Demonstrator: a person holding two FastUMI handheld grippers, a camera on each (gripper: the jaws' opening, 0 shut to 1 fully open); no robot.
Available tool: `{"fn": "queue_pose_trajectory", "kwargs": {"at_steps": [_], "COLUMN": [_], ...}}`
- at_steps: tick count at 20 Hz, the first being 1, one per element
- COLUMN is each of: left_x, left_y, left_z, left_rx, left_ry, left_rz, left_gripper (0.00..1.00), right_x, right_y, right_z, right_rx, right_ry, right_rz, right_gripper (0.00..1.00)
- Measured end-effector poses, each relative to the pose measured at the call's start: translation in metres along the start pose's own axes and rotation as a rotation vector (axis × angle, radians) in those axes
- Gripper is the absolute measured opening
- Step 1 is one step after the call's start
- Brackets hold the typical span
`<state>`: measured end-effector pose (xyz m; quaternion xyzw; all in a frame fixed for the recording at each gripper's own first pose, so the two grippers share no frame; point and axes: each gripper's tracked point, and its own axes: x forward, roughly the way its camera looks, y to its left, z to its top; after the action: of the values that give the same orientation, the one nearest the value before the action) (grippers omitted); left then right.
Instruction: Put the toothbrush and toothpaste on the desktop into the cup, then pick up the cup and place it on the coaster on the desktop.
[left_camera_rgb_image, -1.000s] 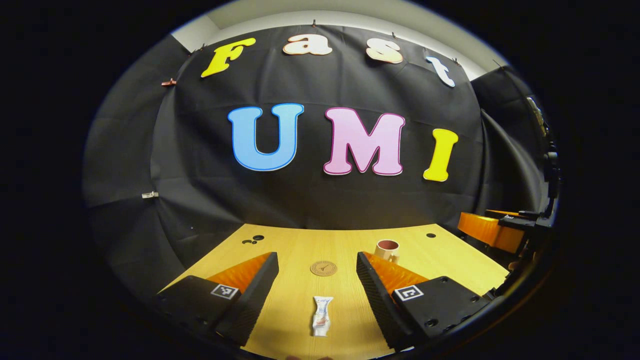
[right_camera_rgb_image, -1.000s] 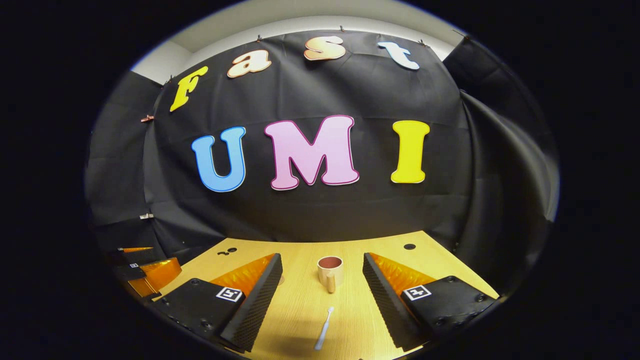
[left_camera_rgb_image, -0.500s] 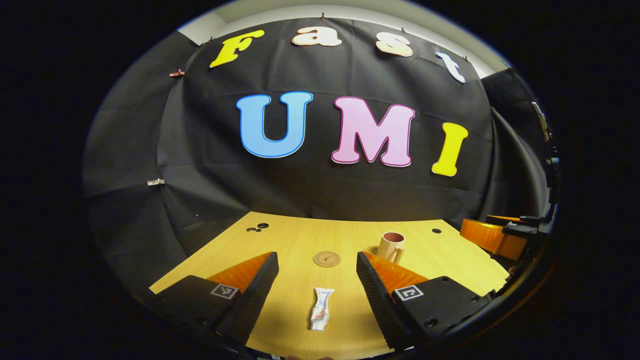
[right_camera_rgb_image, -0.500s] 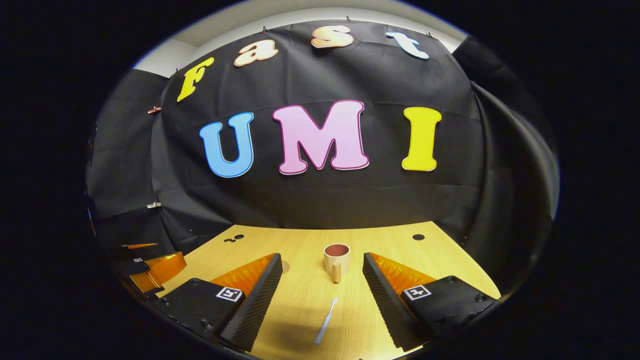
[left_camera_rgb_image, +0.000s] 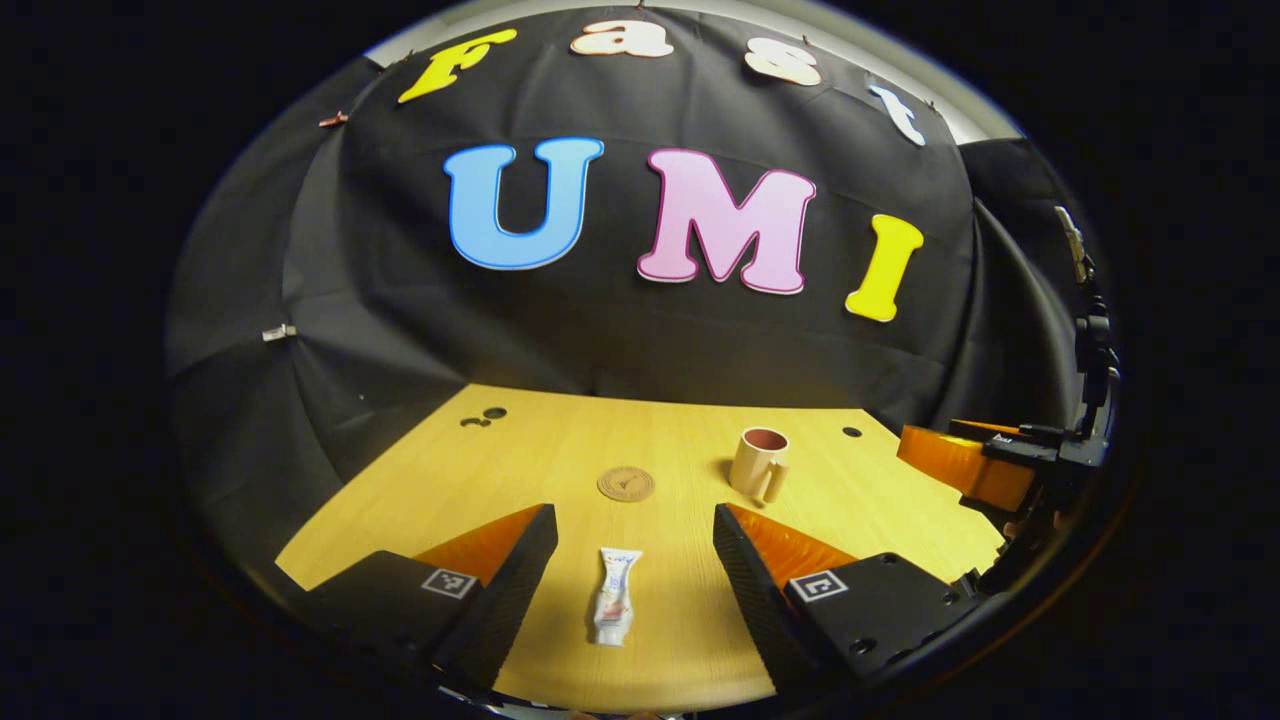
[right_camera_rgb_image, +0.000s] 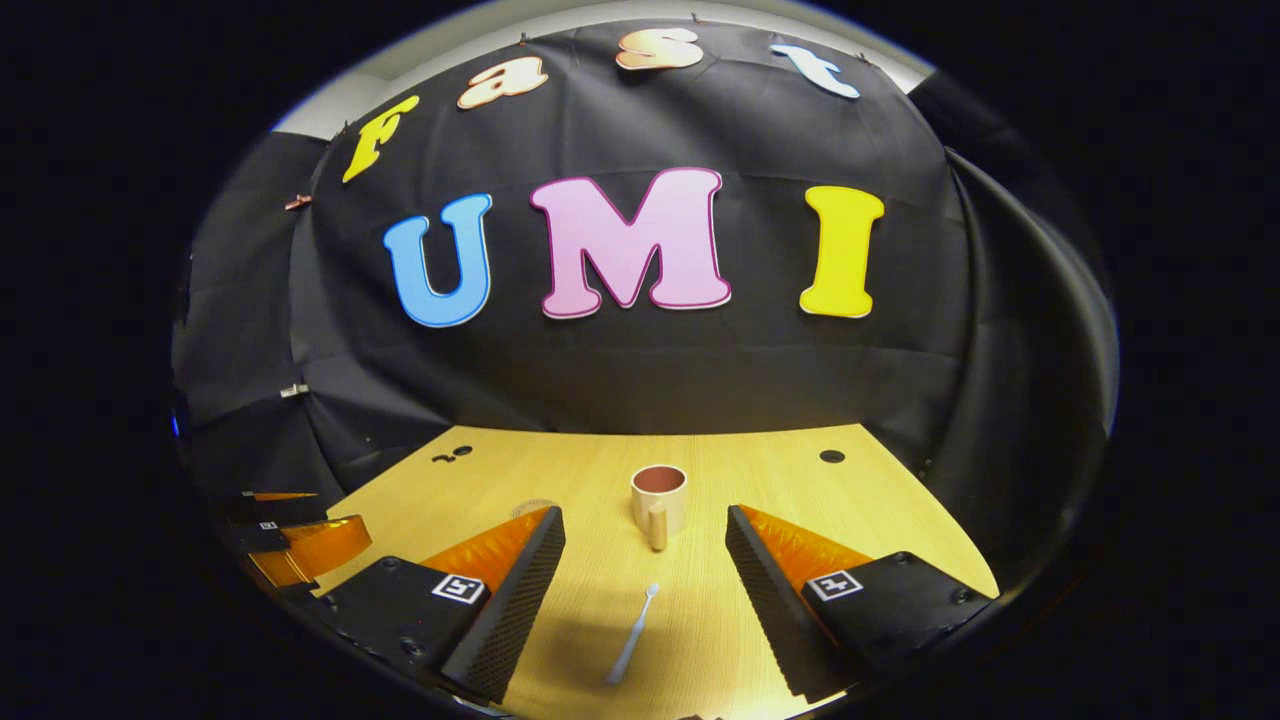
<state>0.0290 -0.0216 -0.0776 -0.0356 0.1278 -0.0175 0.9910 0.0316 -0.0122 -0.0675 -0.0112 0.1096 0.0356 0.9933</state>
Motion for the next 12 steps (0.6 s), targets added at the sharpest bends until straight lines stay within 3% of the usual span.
{"fn": "queue_pose_trajectory", "kwargs": {"at_steps": [6, 12], "left_x": [0.049, 0.093], "left_y": [0.024, 0.027], "left_z": [-0.046, -0.107], "left_rx": [0.053, 0.016], "left_ry": [0.138, 0.351], "left_rz": [0.037, 0.018], "left_gripper": [0.97, 0.98], "right_x": [0.028, 0.039], "right_y": [-0.027, -0.035], "right_z": [-0.04, -0.073], "right_rx": [-0.032, -0.015], "right_ry": [0.113, 0.222], "right_rz": [-0.036, 0.0], "right_gripper": [1.0, 1.0]}}
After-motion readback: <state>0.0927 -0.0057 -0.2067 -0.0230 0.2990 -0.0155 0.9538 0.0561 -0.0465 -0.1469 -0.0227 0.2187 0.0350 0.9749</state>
